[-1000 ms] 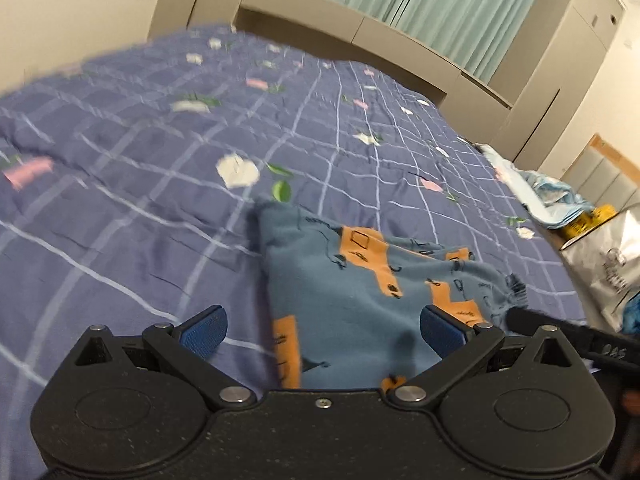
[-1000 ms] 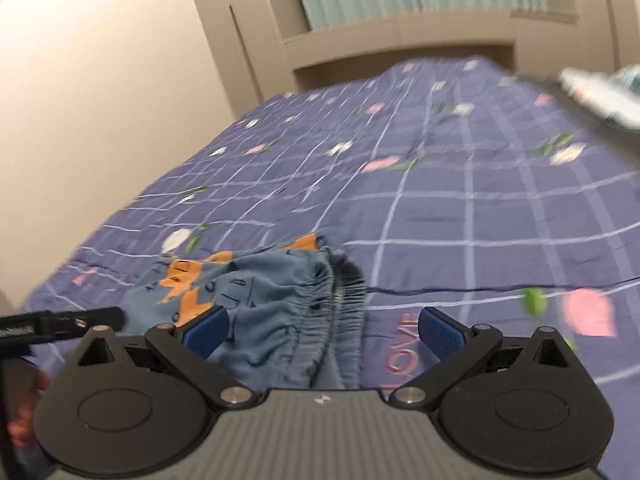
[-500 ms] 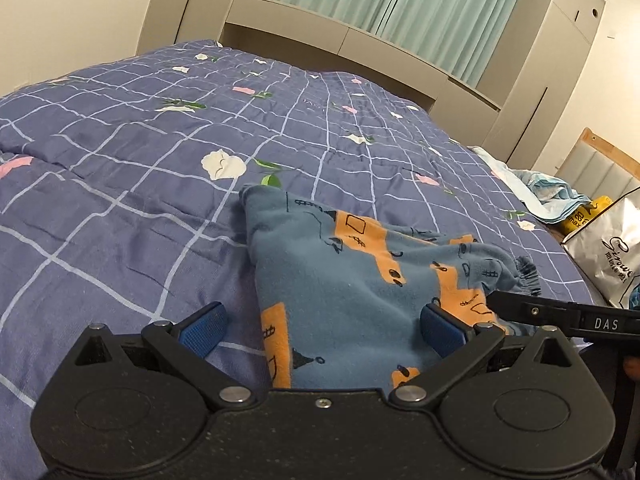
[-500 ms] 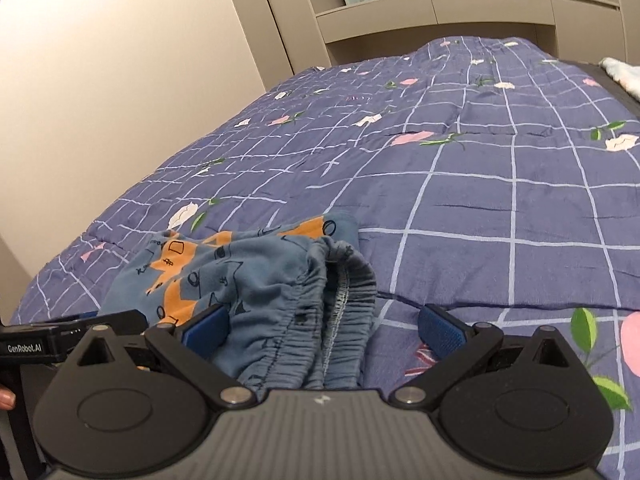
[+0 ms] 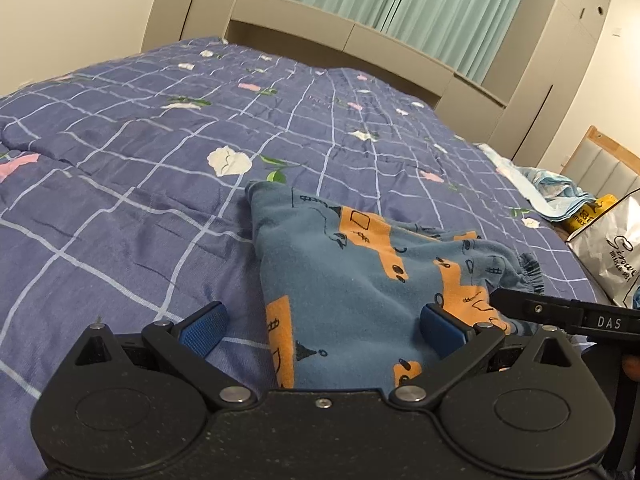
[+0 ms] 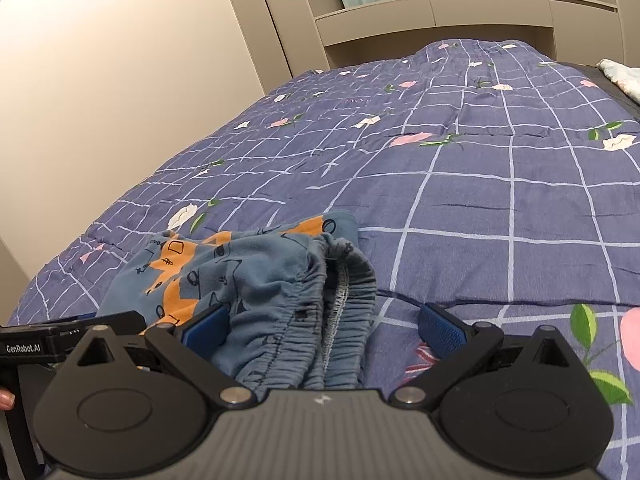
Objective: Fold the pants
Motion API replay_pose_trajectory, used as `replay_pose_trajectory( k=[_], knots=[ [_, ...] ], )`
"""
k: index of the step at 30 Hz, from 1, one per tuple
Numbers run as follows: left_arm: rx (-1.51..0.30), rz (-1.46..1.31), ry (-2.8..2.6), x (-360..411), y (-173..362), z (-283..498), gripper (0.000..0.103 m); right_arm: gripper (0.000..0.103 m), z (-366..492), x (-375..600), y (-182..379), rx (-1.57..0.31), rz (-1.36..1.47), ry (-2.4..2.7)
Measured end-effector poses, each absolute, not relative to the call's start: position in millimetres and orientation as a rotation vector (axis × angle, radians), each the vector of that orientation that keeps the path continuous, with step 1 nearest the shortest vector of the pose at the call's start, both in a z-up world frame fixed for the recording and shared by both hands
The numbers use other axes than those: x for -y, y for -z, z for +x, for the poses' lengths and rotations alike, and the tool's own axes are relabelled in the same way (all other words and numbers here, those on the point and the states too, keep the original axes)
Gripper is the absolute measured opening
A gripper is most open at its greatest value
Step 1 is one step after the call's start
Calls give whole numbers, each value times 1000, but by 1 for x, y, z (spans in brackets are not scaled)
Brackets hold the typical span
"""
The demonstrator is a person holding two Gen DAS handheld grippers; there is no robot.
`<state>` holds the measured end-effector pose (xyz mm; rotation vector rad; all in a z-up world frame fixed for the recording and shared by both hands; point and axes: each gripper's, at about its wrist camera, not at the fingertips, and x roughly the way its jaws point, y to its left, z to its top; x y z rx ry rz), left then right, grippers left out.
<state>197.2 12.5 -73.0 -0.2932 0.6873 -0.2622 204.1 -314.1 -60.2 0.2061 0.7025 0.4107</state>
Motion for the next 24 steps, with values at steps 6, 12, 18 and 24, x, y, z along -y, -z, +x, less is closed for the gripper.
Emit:
replay_pose_trajectory(
  k=[6, 12, 18, 24],
  knots=[
    [-756, -369, 257, -20, 66, 200, 102, 98, 201, 319, 57, -703, 254, -425],
    [-782, -435, 294, -25, 63, 197, 102, 89, 196, 325, 56, -702, 332, -472],
    [-834, -456, 273, -27, 60, 202, 102, 89, 197, 331, 58, -706, 417, -508],
    [-857, -433, 258, -25, 59, 204, 102, 92, 214, 334, 57, -733, 443, -529]
  ],
)
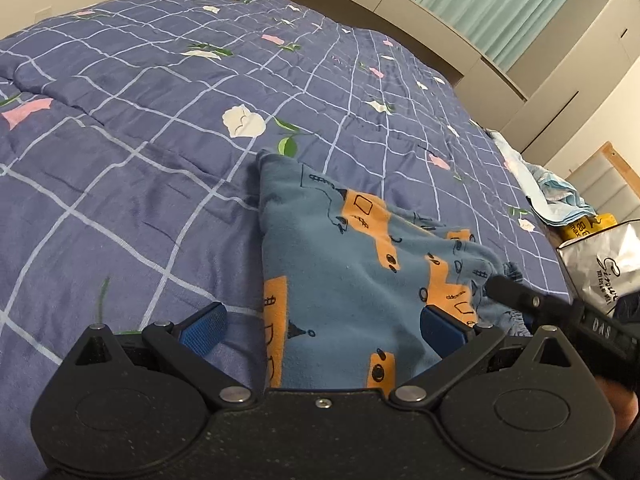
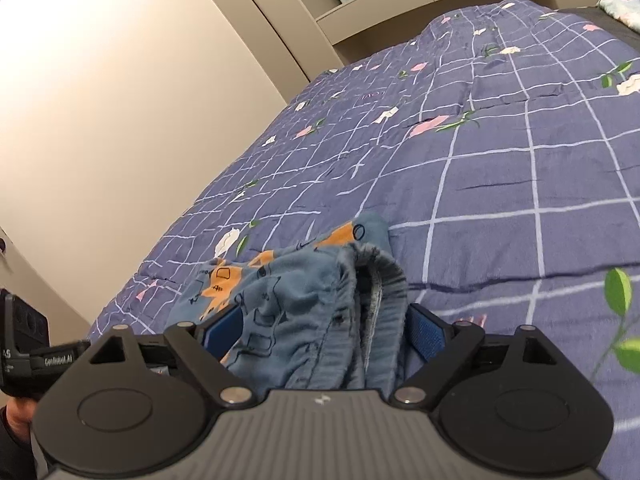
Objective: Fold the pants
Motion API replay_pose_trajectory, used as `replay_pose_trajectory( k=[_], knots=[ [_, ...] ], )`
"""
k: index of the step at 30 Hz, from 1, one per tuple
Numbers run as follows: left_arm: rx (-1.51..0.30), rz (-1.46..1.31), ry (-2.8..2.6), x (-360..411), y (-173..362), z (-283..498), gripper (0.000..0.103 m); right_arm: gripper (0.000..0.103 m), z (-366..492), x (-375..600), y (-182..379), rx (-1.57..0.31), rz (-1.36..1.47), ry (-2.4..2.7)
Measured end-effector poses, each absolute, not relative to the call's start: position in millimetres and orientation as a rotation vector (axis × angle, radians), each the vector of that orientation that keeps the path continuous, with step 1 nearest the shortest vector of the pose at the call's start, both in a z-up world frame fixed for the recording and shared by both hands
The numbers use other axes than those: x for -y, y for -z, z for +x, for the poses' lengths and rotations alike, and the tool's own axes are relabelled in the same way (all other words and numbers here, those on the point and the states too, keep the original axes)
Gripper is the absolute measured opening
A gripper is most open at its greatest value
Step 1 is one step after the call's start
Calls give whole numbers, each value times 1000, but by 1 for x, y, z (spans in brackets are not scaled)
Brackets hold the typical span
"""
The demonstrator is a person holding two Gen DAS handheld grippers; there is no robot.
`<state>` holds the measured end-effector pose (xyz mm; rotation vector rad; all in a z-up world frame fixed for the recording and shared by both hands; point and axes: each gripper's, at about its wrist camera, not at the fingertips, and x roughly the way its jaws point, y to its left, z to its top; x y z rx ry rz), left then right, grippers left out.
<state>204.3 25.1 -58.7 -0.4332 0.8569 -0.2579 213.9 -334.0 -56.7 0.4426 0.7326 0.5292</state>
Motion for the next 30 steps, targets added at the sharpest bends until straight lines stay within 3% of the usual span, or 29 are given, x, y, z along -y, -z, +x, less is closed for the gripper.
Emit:
replay_pose_trajectory(
  k=[5, 12, 18, 20, 23, 30],
  knots=[
    [-860, -430, 259, -25, 58, 205, 102, 93, 224, 333, 56, -742, 450, -531],
    [-869, -431, 230, -26, 56, 203, 92, 68, 224, 333, 55, -739, 441, -490],
    [-868, -459, 210, -33, 53, 202, 62, 44, 221, 337, 55, -733, 448, -465],
    [-870, -466, 220, -34, 51, 201, 43, 39, 220, 338, 53, -725, 453, -465],
    [-867, -462, 214, -34, 49, 201, 36, 31, 216, 334, 49, -711, 438, -467],
    [-849, -443, 219, -32, 37, 202, 20, 24, 207, 330, 38, -671, 405, -454]
  ],
)
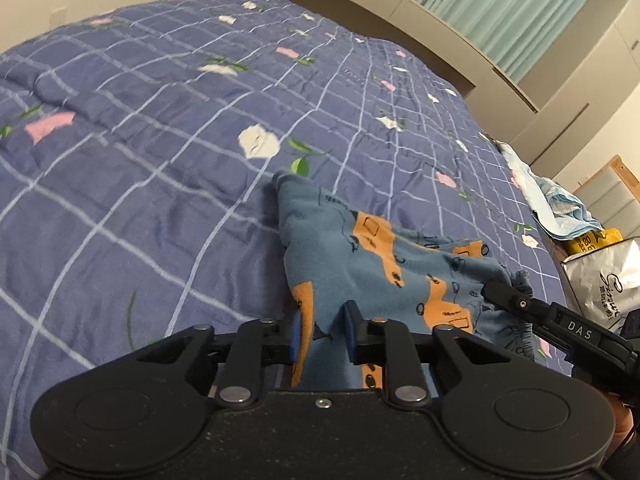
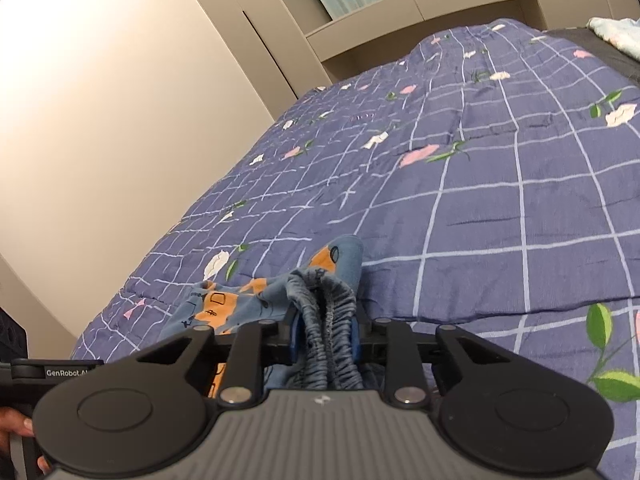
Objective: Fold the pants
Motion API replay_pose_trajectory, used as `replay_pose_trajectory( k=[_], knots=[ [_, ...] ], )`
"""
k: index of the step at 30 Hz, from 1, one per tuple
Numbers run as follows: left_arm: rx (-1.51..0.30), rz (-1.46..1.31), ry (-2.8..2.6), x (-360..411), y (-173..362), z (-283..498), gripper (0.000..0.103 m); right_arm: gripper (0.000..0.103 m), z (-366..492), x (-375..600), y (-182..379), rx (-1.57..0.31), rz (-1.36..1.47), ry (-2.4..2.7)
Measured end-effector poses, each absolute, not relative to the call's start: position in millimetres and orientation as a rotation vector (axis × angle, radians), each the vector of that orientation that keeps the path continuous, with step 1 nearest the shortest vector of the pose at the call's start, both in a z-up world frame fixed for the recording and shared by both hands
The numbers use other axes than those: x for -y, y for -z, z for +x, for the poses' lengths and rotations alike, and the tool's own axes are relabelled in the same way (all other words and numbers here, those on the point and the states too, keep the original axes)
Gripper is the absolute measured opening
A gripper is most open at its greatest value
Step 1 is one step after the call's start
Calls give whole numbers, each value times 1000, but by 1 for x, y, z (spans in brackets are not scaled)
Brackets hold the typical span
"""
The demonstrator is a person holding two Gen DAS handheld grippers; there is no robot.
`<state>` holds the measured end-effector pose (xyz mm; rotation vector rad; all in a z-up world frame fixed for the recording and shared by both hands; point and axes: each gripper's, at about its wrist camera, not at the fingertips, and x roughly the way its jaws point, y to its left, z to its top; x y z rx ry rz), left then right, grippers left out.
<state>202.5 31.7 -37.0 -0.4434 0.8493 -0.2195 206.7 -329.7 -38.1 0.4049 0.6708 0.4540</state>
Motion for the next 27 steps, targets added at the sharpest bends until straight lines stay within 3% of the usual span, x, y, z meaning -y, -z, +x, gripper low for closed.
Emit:
replay_pose_trajectory(
  k=[13, 27],
  knots=[
    [-742, -316, 409, 21, -8, 255, 16, 23, 190, 364, 7, -544, 425, -323],
    [-807, -218, 544, 88, 8, 286, 17, 24, 188, 411, 14, -577, 422, -117]
  ],
)
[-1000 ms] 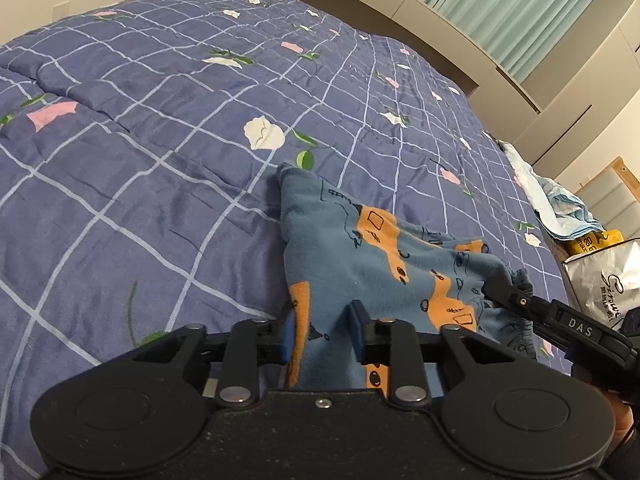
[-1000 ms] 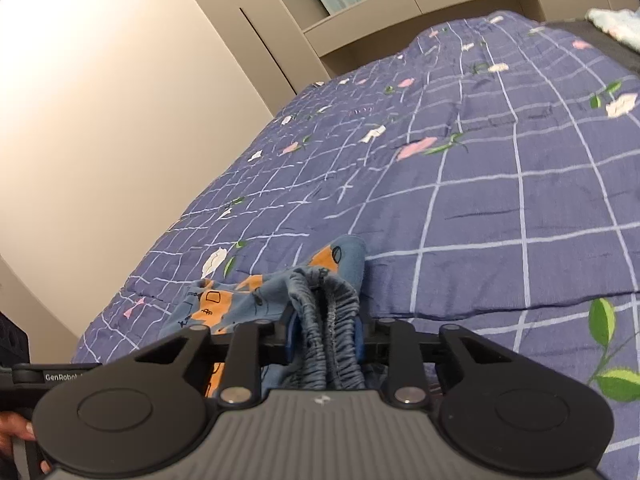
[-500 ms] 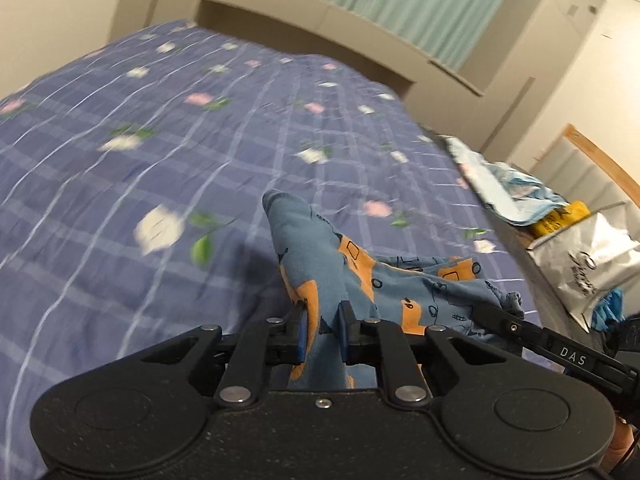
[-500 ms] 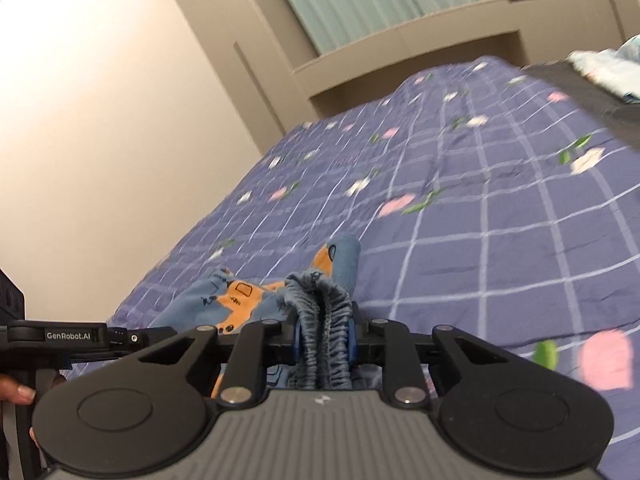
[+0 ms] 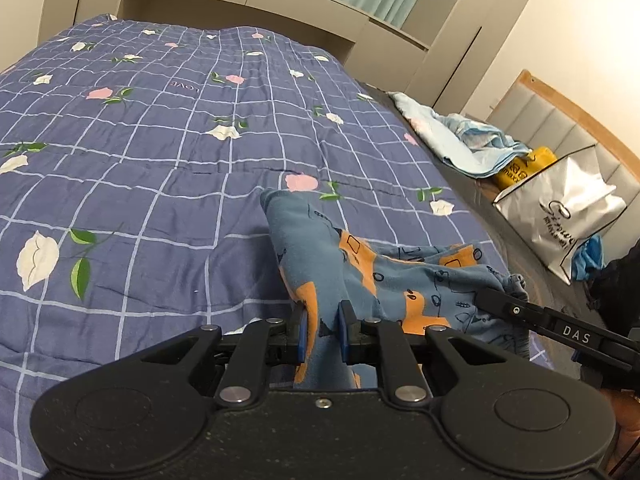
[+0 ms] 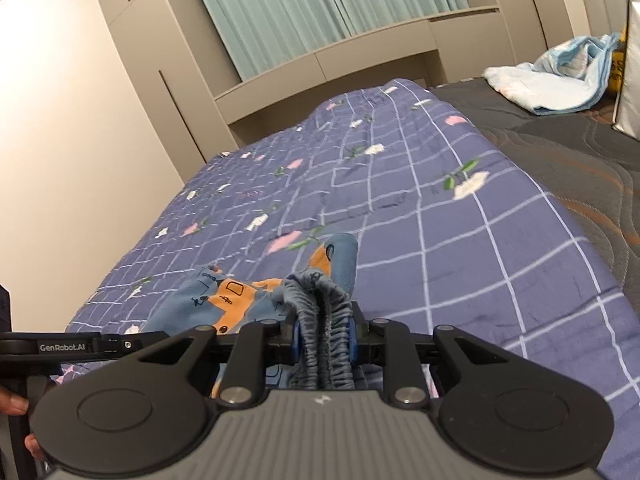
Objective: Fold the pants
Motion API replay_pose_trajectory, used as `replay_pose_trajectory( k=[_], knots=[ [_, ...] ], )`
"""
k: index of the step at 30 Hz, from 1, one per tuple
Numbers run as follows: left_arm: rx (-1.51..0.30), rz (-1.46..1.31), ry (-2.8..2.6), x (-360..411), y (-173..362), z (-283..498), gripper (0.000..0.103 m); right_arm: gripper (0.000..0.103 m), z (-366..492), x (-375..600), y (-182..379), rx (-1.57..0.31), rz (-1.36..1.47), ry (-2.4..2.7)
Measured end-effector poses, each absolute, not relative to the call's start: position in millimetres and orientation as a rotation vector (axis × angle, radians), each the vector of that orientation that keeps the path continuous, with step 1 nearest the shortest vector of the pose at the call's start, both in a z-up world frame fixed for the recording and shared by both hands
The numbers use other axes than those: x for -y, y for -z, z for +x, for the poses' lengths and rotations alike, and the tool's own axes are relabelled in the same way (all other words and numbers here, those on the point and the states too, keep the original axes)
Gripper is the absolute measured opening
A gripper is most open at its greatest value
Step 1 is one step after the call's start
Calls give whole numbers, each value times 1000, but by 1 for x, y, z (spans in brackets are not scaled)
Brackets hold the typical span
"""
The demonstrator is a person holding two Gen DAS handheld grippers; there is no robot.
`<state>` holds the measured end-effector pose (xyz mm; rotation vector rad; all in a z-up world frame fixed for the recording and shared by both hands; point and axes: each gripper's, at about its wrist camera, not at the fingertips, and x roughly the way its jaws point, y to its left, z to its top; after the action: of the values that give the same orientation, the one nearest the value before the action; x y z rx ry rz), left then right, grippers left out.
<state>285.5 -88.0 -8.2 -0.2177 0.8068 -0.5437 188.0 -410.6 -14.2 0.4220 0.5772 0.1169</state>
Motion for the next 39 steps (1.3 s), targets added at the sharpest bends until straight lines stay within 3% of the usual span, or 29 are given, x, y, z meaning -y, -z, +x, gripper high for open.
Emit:
replay_pose_trajectory(
  k=[8, 13, 15, 18, 20, 22, 25, 28, 39],
  knots=[
    [-808, -194, 512, 86, 4, 285, 22, 29, 188, 415, 25, -590, 451, -105],
    [-804, -191, 500, 88, 4, 281, 29, 42, 188, 415, 26, -602, 434, -80],
    [-800, -199, 492, 86, 3, 278, 38, 52, 187, 415, 24, -606, 431, -66],
    [-782, -205, 478, 83, -2, 270, 61, 65, 181, 413, 20, -599, 408, -49],
    [-758, -204, 465, 81, -8, 263, 80, 81, 175, 411, 15, -590, 390, -38],
    [-742, -204, 460, 80, -14, 256, 87, 95, 169, 408, 8, -570, 372, -33],
    [-719, -198, 448, 78, -22, 245, 97, 103, 161, 404, -2, -551, 347, -34],
    [-686, -183, 428, 74, -30, 231, 102, 103, 151, 399, -13, -536, 322, -37],
    [-554, -85, 323, 60, -47, 169, 102, 103, 106, 374, -41, -507, 205, 38]
  ],
)
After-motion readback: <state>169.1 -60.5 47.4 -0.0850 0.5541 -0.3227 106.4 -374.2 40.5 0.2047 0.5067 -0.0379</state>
